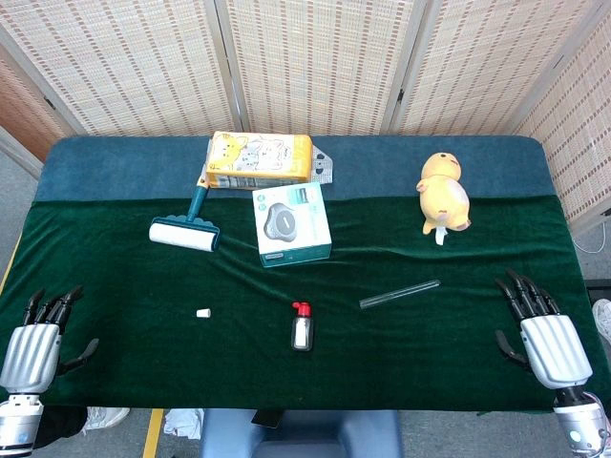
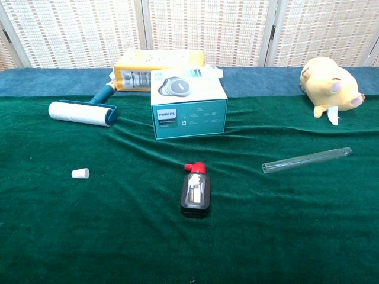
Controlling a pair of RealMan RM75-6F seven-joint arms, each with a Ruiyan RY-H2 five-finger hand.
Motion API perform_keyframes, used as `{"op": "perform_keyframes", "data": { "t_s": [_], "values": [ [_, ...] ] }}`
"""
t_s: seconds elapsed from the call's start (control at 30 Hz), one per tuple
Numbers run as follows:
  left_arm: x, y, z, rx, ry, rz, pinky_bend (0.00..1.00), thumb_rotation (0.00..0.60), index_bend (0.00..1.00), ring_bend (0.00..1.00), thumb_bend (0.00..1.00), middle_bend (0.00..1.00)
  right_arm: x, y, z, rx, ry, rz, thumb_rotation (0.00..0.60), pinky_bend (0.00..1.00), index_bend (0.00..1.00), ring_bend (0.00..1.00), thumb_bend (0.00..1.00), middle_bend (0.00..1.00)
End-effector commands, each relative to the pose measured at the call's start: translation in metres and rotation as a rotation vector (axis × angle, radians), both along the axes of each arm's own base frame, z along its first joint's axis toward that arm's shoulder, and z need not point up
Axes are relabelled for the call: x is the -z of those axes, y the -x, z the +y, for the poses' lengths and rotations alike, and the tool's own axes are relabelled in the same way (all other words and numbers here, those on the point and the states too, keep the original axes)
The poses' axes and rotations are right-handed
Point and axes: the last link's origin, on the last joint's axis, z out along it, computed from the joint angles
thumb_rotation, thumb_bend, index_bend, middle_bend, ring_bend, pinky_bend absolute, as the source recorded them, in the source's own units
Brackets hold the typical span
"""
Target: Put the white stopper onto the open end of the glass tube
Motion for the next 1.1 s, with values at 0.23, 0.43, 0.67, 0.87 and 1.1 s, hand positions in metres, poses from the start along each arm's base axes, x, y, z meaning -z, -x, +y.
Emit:
{"op": "perform_keyframes", "data": {
  "t_s": [0.23, 0.43, 0.67, 0.87, 1.1],
  "values": [
    [0.001, 0.0, -0.001, -0.003, 0.002, 0.004, 0.01, 0.6, 0.12, 0.2, 0.33, 0.25, 0.0, 0.001, 0.002, 0.005, 0.016, 0.007, 0.563, 0.16, 0.0, 0.06, 0.49, 0.07],
    [0.002, -0.001, -0.001, -0.002, 0.001, 0.003, 0.01, 0.6, 0.12, 0.2, 0.33, 0.25, -0.001, 0.001, 0.002, -0.003, 0.031, 0.015, 0.561, 0.17, 0.0, 0.07, 0.49, 0.08],
    [0.004, -0.002, -0.001, 0.002, 0.012, 0.003, 0.01, 0.6, 0.12, 0.2, 0.33, 0.25, 0.009, 0.002, -0.01, -0.011, 0.024, 0.024, 0.558, 0.23, 0.01, 0.18, 0.49, 0.17],
    [0.005, -0.003, 0.0, 0.007, 0.012, 0.0, 0.01, 0.6, 0.12, 0.2, 0.33, 0.25, 0.028, -0.001, -0.04, -0.033, -0.029, 0.049, 0.558, 0.53, 0.11, 0.46, 0.49, 0.4],
    [0.005, -0.003, 0.0, 0.008, 0.015, 0.001, 0.01, 0.6, 0.12, 0.2, 0.33, 0.25, 0.066, -0.005, -0.079, -0.039, -0.129, 0.118, 0.554, 0.92, 0.34, 0.86, 0.49, 0.81]
  ]
}}
